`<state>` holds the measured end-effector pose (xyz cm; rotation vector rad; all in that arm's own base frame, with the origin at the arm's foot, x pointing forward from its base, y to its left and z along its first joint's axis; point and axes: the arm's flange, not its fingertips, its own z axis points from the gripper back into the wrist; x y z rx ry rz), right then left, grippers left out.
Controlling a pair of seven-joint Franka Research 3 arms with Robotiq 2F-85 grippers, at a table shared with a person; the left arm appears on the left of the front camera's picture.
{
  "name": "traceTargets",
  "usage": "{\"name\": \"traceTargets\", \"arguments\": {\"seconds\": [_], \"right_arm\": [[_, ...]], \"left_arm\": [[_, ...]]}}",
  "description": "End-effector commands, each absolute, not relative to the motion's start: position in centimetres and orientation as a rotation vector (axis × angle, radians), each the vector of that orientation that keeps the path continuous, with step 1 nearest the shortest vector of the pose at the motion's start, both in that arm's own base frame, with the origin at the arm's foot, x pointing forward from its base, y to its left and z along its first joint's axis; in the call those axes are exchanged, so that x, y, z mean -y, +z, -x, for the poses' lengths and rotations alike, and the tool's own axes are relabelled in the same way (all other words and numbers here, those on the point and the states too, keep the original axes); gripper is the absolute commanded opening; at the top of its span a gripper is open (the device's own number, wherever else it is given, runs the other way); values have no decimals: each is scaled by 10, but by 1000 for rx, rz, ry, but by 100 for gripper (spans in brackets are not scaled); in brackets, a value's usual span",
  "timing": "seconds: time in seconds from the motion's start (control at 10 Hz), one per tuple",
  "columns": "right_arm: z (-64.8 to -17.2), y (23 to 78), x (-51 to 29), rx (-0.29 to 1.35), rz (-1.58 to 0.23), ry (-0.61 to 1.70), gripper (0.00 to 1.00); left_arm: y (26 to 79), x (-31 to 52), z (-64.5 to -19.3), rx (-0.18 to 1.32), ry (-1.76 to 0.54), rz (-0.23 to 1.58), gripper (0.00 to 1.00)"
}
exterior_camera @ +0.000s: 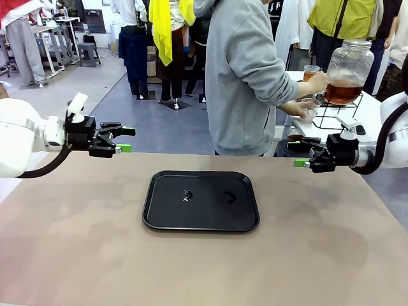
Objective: Pour the drink into the iced cup.
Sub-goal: Open the gripper to release the iced cup you were holding.
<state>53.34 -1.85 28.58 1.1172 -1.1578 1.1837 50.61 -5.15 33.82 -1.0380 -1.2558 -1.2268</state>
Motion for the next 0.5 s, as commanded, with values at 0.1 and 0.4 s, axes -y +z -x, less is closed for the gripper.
{"name": "traceTargets", "arguments": {"seconds": [0.1, 0.4], "right_arm": [[-534, 288, 16, 1153, -1111, 1185, 100], [-534, 288, 16, 1153, -1111, 1185, 100]], "left_arm": [[339, 52, -505, 1249, -1235, 1033, 100], [339, 52, -505, 1249, -1235, 1033, 100]]}}
